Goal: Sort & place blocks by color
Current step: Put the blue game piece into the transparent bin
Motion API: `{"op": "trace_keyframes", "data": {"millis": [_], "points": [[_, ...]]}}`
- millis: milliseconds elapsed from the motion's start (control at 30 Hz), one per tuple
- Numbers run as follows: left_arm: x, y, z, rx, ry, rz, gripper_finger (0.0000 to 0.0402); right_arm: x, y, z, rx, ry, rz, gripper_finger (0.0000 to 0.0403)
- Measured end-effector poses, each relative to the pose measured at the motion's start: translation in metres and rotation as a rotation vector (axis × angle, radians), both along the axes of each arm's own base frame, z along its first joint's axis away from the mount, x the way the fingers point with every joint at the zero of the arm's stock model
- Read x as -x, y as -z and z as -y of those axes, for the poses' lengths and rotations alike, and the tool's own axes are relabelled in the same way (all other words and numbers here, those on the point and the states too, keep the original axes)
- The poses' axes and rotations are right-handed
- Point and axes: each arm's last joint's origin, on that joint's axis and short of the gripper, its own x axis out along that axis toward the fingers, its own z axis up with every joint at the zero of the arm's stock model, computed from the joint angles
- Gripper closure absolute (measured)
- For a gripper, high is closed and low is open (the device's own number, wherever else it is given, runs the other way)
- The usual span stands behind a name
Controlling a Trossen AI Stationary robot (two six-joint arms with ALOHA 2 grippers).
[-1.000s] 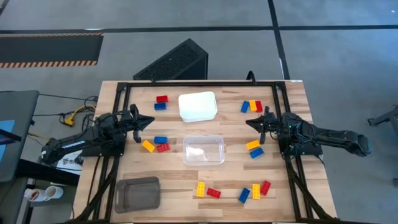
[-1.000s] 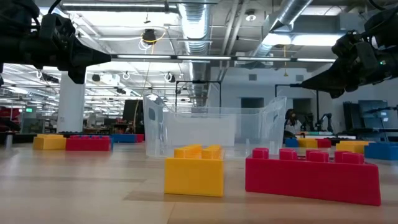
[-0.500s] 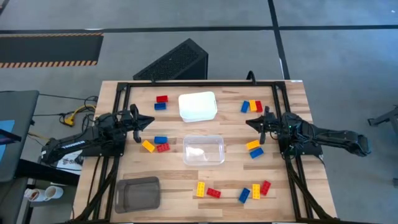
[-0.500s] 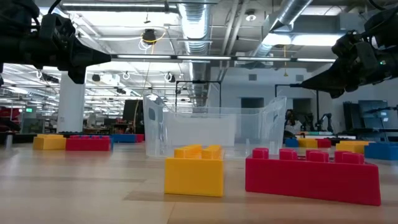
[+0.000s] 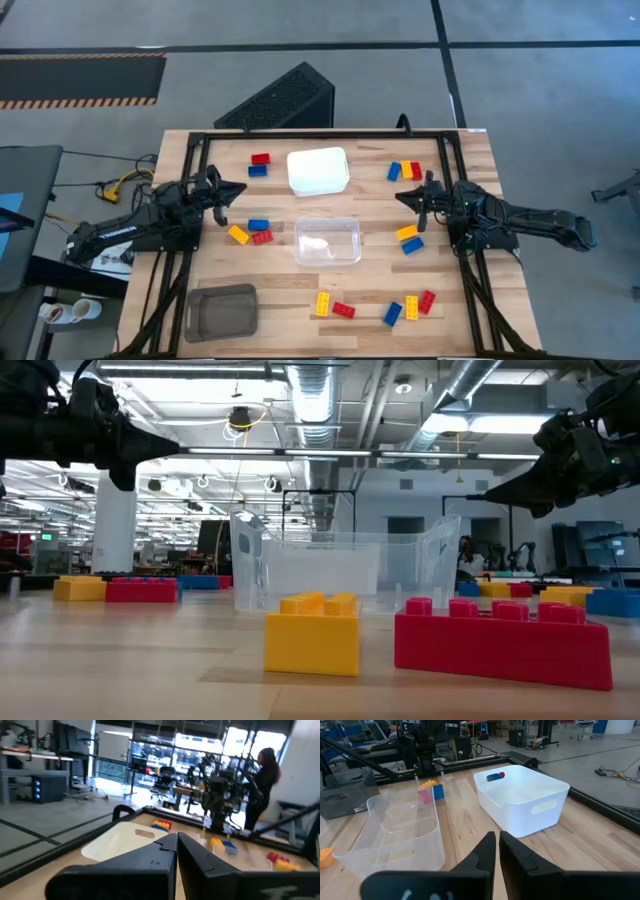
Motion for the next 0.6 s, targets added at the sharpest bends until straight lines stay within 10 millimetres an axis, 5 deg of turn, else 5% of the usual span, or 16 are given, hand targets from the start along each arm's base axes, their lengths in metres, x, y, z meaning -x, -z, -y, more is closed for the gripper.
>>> {"op": "trace_keyframes", "data": {"millis": [300, 600], "points": [[0.008, -0.033, 0.001, -0.059, -0.046, 0.010, 0.0355, 0.000, 0.000, 0.000, 0.000, 0.000, 0.000, 0.0353], [-0.005, -0.036, -0.007, 0.017, -0.169, -0.248, 0.0267, 0.000, 0.000, 0.000, 0.000, 0.000, -0.001, 0.0353]]}}
